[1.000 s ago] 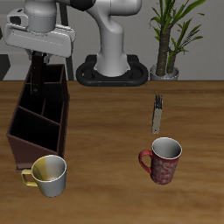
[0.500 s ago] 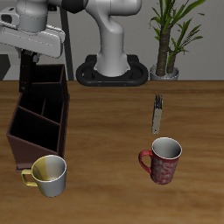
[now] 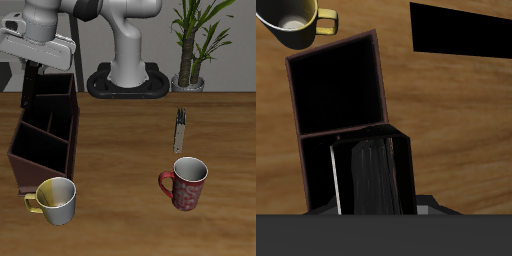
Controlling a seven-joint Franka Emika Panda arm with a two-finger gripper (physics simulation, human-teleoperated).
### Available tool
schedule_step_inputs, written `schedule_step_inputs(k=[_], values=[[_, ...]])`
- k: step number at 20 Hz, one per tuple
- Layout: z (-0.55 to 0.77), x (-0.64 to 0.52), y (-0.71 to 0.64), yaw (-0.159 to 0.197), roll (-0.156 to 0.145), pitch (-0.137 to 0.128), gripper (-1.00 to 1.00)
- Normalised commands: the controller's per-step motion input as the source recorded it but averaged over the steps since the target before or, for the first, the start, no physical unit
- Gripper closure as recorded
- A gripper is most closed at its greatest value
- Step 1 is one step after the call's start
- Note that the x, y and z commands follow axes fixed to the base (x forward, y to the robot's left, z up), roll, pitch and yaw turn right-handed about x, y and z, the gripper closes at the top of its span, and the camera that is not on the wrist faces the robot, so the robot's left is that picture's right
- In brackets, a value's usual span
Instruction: Place the black book into the right desk caddy's back compartment
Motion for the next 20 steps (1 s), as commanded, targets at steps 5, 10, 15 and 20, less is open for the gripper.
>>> schedule_step_inputs(k=[5, 10, 15, 20], values=[[-0.20, -0.06, 0.05, -0.005, -0.022, -0.006, 1.00], [-0.17, 0.01, -0.07, -0.031, -0.042, 0.016, 1.00], [-0.22, 0.00, 0.00, -0.001, 0.004, 0.015, 1.00], [-0.17, 0.05, 0.10, 0.000, 0.008, 0.026, 1.00]])
